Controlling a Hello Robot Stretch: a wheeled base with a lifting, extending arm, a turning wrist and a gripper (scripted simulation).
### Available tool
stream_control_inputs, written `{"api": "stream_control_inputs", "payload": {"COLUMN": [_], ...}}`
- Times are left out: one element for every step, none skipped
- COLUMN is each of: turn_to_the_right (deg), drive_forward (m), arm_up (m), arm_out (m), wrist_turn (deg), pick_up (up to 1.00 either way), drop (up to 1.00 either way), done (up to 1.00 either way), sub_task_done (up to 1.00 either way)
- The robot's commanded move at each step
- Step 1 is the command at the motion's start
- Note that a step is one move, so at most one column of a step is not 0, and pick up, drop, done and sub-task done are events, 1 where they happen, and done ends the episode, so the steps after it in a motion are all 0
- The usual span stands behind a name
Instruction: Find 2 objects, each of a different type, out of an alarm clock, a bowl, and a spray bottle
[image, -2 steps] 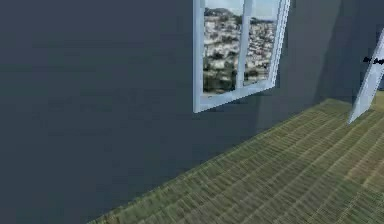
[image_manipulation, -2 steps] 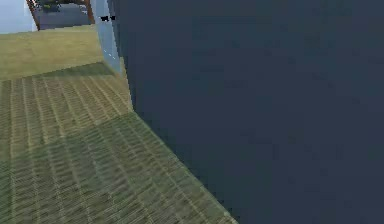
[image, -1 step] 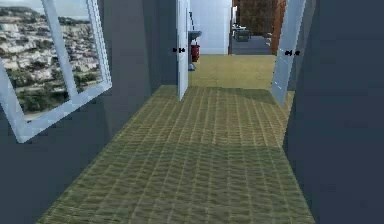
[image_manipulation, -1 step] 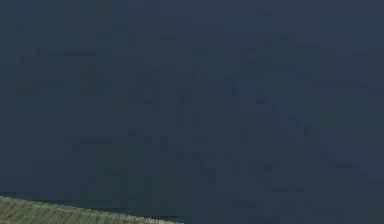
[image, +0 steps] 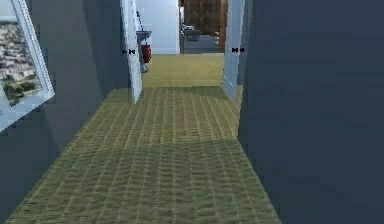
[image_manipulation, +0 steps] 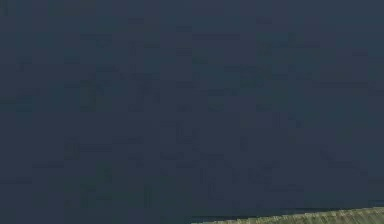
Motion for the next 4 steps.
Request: {"api": "stream_control_inputs", "payload": {"turn_to_the_right": [0.0, 0.0, 0.0, 3.0], "drive_forward": [1.00, 1.00, 0.45, 0.00], "arm_up": [0.00, 0.00, 0.00, 0.00], "arm_out": [0.00, 0.00, 0.00, 0.00], "wrist_turn": [0.0, 0.0, 0.0, 0.0], "pick_up": [0.00, 0.00, 0.00, 0.00], "drop": [0.00, 0.00, 0.00, 0.00], "done": [0.00, 0.00, 0.00, 0.00], "sub_task_done": [0.00, 0.00, 0.00, 0.00]}}
